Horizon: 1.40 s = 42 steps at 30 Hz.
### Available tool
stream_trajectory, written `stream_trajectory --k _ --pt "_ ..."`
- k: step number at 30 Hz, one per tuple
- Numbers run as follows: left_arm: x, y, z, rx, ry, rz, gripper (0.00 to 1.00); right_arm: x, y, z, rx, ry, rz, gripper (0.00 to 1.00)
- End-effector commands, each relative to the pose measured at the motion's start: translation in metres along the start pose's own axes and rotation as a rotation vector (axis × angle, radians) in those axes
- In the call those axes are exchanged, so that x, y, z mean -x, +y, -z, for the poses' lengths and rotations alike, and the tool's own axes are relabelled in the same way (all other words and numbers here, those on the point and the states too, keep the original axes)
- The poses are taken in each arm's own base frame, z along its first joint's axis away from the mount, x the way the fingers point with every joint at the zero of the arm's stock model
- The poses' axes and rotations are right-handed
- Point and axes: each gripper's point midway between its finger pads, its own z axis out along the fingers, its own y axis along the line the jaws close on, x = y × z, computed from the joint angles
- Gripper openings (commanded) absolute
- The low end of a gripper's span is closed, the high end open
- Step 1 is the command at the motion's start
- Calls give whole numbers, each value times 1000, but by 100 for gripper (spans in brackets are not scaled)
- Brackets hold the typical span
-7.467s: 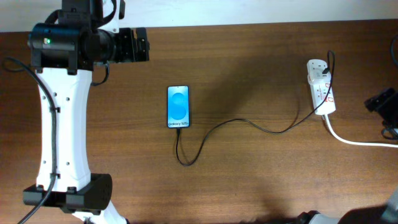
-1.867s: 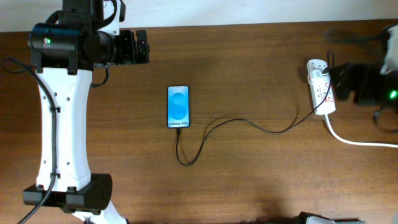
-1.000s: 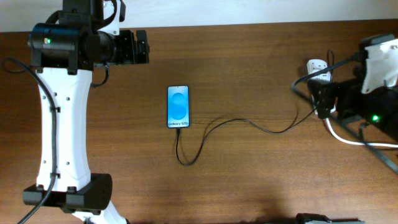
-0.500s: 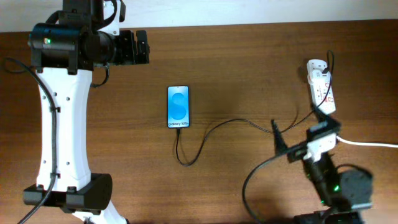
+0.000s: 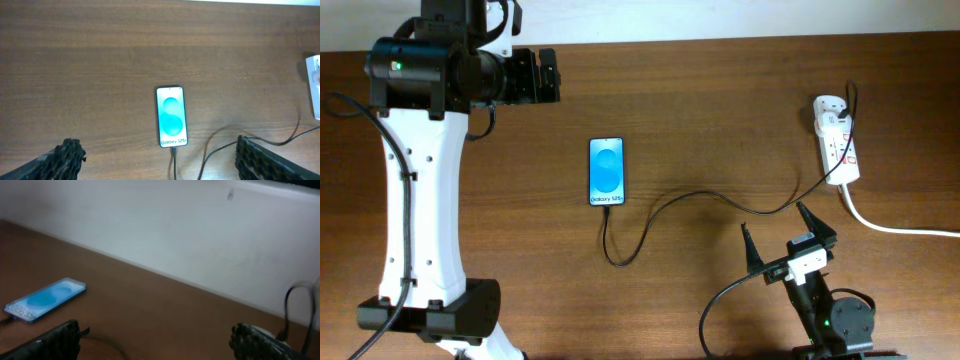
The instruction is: Plug charger to phone and switch on socket
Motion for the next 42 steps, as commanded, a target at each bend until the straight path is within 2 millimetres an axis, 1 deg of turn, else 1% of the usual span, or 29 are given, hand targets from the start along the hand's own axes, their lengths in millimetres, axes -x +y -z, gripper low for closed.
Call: stream_trajectory --k 1,30,32,35,36,39,41,42 --pt "3 1 8 5 -25 -10 99 -27 6 3 15 102 -31 98" --pt "3 1 8 5 -24 -10 100 -26 5 3 12 97 -29 98" --pt "1 1 7 7 -15 -9 100 -26 5 3 12 97 -30 98" --pt "1 3 19 20 -40 -11 99 -26 5 3 12 97 -29 98" --pt "3 2 26 19 -68 -14 100 -26 5 3 12 97 -29 98" --pt "10 0 36 7 -154 -23 100 -26 5 3 12 97 -29 98" --pt "7 0 39 0 -210 -29 100 -26 5 3 12 97 -29 98" --pt "1 1 39 -4 -243 -32 100 -26 5 3 12 97 -29 98"
